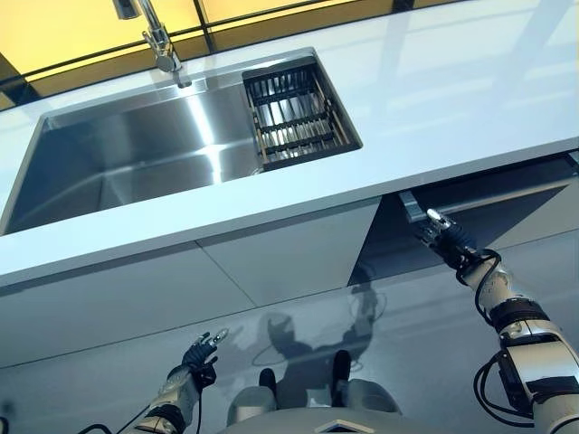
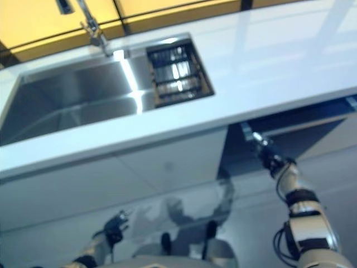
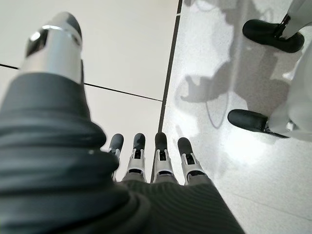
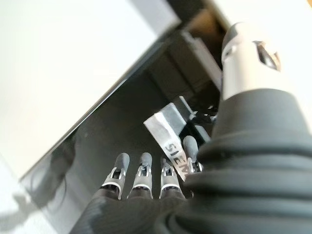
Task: Take plates into dishwasher
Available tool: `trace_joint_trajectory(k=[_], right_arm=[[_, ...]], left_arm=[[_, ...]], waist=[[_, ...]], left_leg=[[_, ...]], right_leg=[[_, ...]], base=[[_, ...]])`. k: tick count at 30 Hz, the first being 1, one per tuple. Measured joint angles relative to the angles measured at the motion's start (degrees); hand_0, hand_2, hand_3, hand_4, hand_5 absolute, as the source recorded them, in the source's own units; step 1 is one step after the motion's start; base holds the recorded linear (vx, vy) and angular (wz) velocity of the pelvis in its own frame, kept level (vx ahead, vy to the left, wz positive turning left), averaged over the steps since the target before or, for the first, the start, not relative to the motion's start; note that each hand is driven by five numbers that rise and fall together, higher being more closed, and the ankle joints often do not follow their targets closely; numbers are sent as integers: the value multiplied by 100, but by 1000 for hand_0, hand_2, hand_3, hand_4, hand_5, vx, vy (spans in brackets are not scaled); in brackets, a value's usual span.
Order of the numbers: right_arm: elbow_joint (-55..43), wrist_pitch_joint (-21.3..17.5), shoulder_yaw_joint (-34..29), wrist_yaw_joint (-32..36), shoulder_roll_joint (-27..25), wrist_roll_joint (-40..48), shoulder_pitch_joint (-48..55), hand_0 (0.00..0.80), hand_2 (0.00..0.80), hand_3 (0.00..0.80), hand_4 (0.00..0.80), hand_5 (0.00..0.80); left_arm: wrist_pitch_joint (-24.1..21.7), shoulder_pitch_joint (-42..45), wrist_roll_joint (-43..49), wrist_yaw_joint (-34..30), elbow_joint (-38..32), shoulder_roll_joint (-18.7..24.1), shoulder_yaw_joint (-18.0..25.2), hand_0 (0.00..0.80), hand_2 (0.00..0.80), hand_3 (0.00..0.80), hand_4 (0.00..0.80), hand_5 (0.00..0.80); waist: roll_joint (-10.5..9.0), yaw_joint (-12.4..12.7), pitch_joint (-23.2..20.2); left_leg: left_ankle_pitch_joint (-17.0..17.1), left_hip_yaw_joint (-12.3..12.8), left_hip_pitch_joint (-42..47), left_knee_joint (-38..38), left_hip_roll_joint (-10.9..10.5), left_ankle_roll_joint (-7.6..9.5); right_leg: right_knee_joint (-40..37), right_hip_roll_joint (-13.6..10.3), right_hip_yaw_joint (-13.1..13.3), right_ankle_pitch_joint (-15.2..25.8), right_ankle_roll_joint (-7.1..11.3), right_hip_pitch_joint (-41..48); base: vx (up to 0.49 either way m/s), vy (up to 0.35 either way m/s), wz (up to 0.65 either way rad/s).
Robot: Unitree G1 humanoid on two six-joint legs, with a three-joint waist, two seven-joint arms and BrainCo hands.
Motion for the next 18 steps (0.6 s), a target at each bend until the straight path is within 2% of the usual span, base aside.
trace_joint_trajectory(k=[3,8,13,18], right_arm=[[3,-214,-205,-50,240,-170,238,0,0,0,0,0],[57,-562,-402,205,903,-536,1318,0,0,0,0,0],[914,-681,-393,530,1421,-781,2189,0,0,0,0,0],[1192,-689,-293,569,1747,-846,2567,0,0,0,0,0]], left_arm=[[-21,2,-1,-3,7,61,24,0,0,0,0,0],[-79,9,1,-75,204,76,30,0,0,0,0,0],[-160,13,100,-214,532,61,238,0,0,0,0,0],[-179,24,144,-270,673,32,261,0,0,0,0,0]], waist=[[-123,-2,-62],[-365,1,-221],[-416,-2,-277],[-456,1,-451]], left_leg=[[-43,7,31,-1,-36,37],[-85,2,137,-3,-38,57],[-134,-3,232,-25,-54,78],[-133,-18,232,-24,-50,79]], right_leg=[[1,-36,5,-3,20,31],[0,-42,2,-52,58,184],[0,-66,-8,-81,80,290],[0,-65,-22,-90,68,299]], base=[[47,11,0],[55,25,2],[42,23,1],[37,24,2]])
